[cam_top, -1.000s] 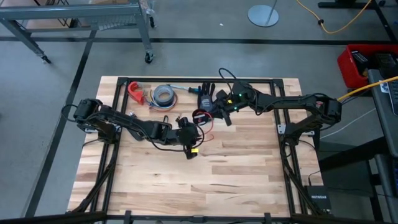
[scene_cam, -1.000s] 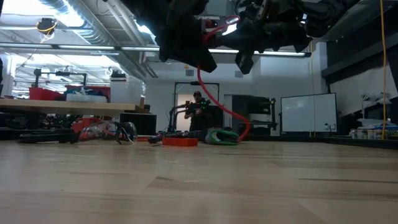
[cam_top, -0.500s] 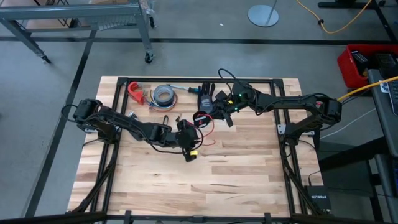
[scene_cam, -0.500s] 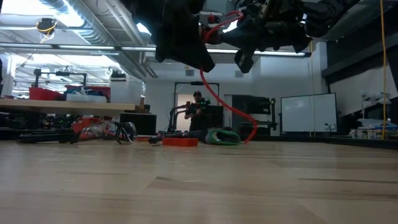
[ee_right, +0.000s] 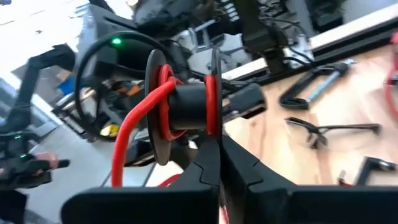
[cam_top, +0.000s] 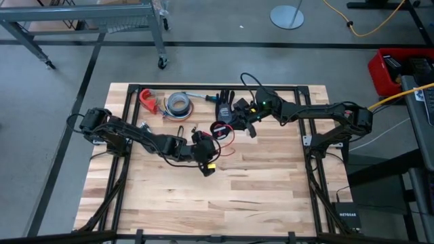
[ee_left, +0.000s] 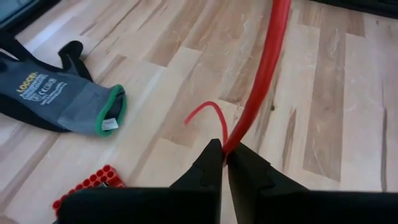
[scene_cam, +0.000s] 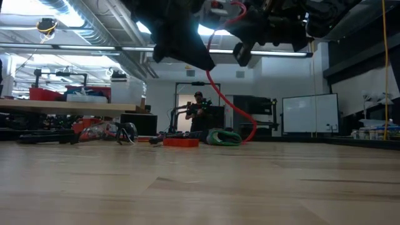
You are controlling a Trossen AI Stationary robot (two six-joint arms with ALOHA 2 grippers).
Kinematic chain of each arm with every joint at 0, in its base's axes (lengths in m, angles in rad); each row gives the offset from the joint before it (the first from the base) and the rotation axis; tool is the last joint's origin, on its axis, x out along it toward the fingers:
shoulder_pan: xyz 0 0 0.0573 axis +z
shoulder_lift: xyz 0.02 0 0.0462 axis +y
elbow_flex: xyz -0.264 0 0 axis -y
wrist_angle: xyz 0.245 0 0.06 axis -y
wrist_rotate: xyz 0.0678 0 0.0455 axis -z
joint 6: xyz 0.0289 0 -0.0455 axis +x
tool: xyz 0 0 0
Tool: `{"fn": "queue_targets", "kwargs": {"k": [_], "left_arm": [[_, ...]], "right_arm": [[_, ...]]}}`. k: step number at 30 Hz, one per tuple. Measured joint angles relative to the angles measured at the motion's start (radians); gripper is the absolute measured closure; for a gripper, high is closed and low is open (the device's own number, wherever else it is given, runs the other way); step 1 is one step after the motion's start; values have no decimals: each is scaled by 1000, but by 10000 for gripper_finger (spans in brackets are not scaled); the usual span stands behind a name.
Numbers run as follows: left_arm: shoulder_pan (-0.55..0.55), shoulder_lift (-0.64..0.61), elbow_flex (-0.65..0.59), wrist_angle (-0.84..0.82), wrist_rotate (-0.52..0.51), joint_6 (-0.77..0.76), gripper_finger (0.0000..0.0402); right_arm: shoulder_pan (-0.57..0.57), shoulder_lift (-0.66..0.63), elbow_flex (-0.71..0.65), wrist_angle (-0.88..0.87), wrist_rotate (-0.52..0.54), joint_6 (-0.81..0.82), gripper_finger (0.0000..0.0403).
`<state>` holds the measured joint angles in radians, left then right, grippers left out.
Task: Coil cords
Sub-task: Coil the orange wire into the black spool
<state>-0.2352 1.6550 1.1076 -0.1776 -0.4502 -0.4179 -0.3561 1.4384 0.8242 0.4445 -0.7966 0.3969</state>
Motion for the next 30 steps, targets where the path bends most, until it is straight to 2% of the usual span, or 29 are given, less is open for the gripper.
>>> {"fn": "queue_targets", "kwargs": {"k": [8,17,22,30], "left_arm": [[-23,0,-1,-6,-12,-41,400],[-54,0,-2,-118,-35,-158,401],[-54,-2,-2,-211,-81,-256,401],[-71,-2,-3,-266,-84,-316,401]], "right_arm": [[-14,-1,0,18,-16,18,402],[-72,-46,-1,34,-29,47,402],[-69,-95,-1,28,-99,48,402],[-70,-146,-2,-166,-110,-15,402]]}}
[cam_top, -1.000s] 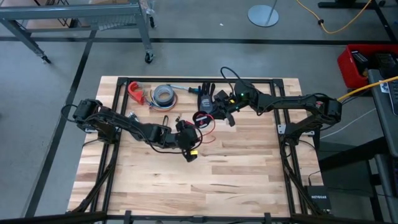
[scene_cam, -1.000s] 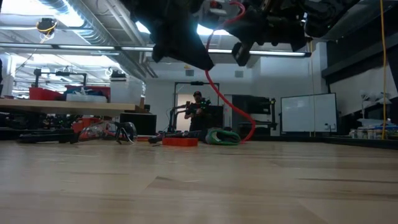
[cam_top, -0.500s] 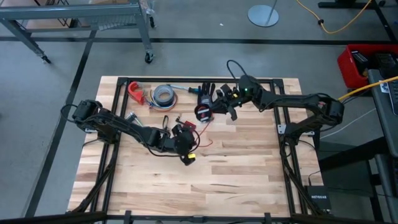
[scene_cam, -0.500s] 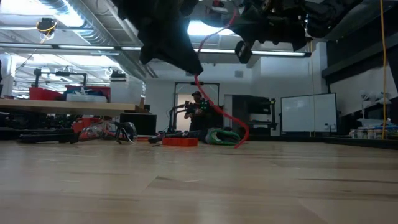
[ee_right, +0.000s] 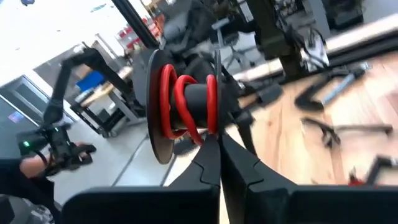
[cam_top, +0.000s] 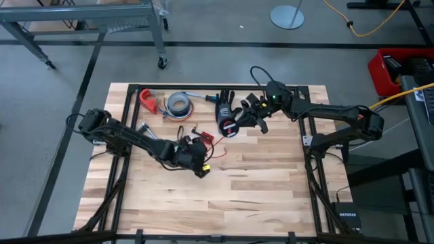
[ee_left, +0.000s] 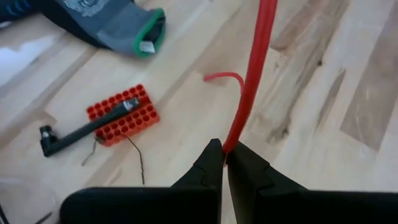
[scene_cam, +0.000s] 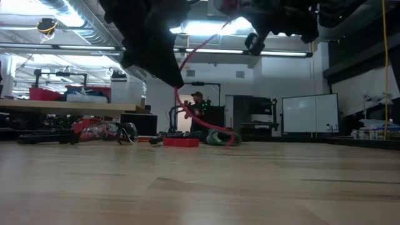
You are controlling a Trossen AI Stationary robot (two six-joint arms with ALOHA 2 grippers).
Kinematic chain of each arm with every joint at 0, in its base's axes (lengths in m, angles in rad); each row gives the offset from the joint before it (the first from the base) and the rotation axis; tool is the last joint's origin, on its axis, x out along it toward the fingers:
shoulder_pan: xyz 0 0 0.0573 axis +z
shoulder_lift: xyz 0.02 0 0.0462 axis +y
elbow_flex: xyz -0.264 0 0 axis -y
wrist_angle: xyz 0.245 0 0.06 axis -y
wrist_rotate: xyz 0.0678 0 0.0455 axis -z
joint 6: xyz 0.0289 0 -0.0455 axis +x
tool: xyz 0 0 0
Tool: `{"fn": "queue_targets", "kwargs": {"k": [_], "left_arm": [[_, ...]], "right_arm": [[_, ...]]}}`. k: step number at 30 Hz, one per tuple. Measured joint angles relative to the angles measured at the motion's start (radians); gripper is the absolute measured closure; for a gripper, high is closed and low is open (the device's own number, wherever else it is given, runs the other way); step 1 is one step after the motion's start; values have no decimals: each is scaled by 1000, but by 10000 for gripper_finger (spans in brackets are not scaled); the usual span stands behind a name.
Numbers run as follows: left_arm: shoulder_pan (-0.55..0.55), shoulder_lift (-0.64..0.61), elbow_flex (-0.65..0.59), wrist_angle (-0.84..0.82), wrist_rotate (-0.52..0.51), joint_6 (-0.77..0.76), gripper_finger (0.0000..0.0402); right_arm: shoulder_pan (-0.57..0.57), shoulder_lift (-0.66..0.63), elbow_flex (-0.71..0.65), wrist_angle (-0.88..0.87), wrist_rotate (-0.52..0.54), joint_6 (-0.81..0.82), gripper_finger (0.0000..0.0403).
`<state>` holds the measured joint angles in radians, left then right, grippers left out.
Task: Coil cords
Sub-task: Coil the orange wire into the black spool
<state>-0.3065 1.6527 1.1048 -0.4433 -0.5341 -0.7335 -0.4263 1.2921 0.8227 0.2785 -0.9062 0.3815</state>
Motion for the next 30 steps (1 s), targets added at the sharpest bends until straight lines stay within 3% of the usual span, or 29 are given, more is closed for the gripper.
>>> {"fn": "queue_targets", "kwargs": {"k": [10,16,30], "left_arm": [[-9,-1,-1,-124,2,-129,401],[11,-1,-1,-194,-4,-198,402],[133,-1,-1,-172,3,-247,401]], "right_arm": [[1,0,0,-411,134,-224,402],[2,0,0,-573,248,-289,402],[208,0,2,-634,787,-311,402]]}}
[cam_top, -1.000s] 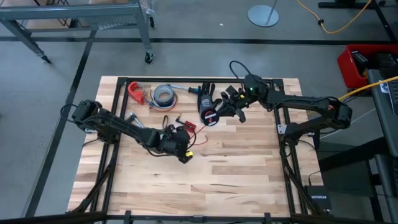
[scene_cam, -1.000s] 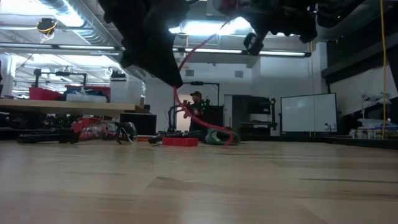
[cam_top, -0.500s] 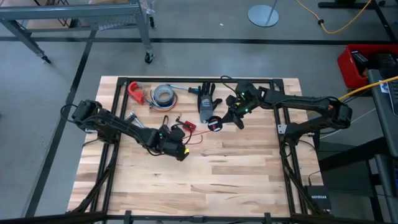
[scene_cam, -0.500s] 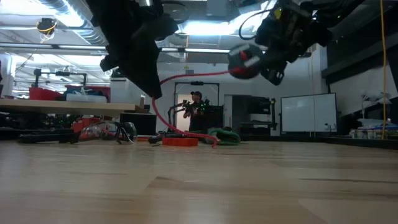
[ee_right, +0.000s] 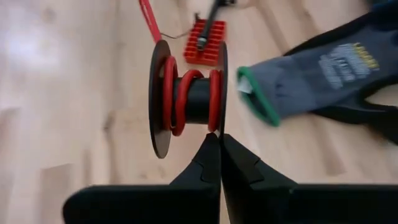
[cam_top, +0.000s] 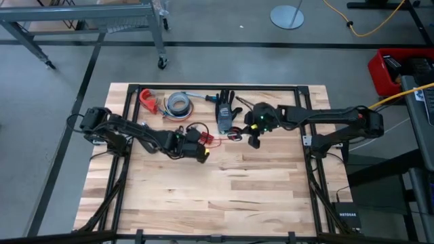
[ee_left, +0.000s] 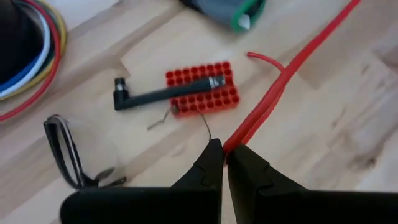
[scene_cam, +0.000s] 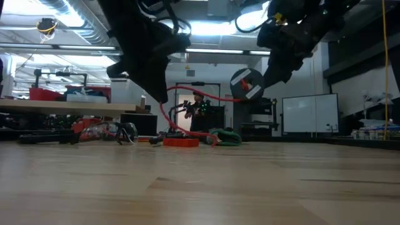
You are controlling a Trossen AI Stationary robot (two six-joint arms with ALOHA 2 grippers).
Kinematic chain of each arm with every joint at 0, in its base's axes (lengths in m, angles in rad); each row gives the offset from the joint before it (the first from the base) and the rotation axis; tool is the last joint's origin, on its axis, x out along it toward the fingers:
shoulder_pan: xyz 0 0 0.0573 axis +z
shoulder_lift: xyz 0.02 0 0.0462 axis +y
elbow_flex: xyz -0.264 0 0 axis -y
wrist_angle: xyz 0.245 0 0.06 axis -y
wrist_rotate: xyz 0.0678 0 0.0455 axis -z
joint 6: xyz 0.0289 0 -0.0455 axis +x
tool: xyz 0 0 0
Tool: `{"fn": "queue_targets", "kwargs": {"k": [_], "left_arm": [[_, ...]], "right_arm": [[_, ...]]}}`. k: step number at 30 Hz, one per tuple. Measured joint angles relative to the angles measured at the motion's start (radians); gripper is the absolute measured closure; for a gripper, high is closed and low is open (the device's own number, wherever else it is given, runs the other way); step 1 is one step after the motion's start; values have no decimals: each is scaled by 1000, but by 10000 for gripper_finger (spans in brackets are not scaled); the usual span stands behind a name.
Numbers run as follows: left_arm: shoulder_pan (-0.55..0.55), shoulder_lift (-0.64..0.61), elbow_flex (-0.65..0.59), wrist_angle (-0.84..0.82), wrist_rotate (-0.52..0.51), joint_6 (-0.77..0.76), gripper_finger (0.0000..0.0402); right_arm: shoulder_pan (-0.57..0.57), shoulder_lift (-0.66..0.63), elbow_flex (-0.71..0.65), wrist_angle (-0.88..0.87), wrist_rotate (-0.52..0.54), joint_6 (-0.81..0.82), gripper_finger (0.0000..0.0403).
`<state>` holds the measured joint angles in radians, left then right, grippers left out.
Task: Coil cords
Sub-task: Coil the orange wire into the black spool
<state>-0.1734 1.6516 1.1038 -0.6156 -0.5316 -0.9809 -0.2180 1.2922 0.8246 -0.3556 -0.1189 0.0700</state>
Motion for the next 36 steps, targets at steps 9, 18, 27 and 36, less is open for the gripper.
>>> {"fn": "queue_targets", "kwargs": {"k": [9,18,27,36], "left_arm": [[90,0,0,211,3,125,401],[162,0,0,419,42,241,401],[204,0,0,569,139,259,401],[229,0,0,653,291,256,401]], "right_arm": [[112,0,0,-20,294,0,402],[168,1,0,-62,392,8,402],[166,1,0,-100,433,12,402],[166,29,-1,-122,524,41,402]]}}
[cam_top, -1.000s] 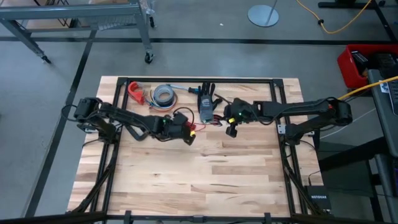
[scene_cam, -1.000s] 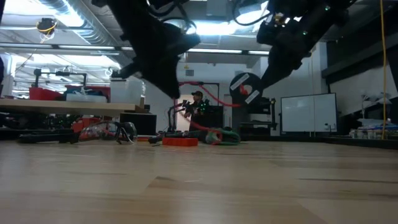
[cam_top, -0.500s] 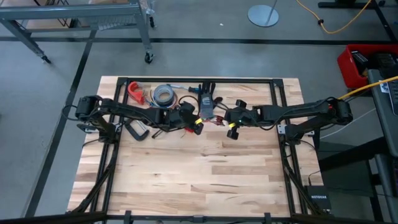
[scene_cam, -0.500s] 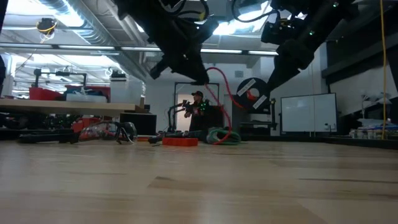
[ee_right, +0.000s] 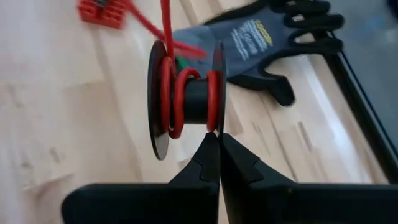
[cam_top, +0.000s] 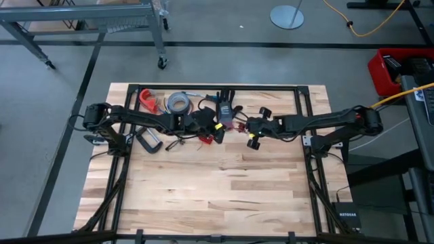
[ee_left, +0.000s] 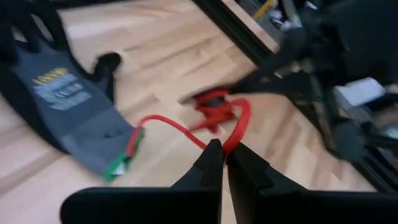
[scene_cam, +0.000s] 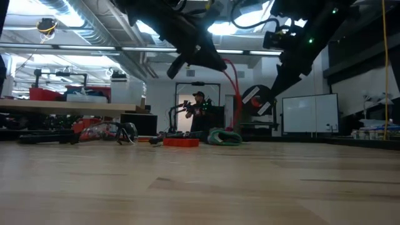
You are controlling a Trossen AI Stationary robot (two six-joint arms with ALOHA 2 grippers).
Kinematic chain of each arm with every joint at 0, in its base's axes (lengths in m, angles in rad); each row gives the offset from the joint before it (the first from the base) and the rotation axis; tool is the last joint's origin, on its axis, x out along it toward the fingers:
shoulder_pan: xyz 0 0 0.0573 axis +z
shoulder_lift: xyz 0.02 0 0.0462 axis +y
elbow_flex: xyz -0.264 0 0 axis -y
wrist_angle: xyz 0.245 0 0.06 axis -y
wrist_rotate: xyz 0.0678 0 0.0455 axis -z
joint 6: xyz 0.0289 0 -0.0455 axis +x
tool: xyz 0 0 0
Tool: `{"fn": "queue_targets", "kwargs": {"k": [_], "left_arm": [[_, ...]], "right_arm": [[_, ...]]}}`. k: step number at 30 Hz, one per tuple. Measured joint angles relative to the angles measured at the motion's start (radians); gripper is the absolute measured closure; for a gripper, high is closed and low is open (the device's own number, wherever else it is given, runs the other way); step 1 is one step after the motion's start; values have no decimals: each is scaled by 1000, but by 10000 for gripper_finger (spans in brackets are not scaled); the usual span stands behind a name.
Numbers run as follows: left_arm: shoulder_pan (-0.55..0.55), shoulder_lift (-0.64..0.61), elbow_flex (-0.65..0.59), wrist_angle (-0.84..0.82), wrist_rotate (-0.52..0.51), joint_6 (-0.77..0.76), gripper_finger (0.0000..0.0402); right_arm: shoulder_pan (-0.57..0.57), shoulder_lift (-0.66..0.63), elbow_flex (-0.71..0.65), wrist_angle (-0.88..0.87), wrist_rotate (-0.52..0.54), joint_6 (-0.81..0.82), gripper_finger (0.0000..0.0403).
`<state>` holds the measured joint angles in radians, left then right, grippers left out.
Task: Coil cords
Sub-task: Coil the orange wire into the black spool
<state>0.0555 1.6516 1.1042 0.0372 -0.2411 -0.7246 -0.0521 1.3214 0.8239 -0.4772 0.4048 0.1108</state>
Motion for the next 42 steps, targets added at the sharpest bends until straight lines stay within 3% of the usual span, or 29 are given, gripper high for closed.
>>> {"fn": "queue_targets", "kwargs": {"k": [7,13,20,31,42], "left_arm": [[-2,0,0,-8,132,-35,401],[-2,0,0,1,139,-35,401],[9,0,1,0,142,-26,401],[15,0,1,29,141,-32,401],[-42,0,1,64,131,-35,401]], "right_arm": [[0,58,0,23,30,1,402],[0,101,0,103,28,1,402],[0,118,-1,183,-97,-4,402],[-1,118,-1,363,-196,27,402],[-28,118,-1,446,-95,108,402]]}}
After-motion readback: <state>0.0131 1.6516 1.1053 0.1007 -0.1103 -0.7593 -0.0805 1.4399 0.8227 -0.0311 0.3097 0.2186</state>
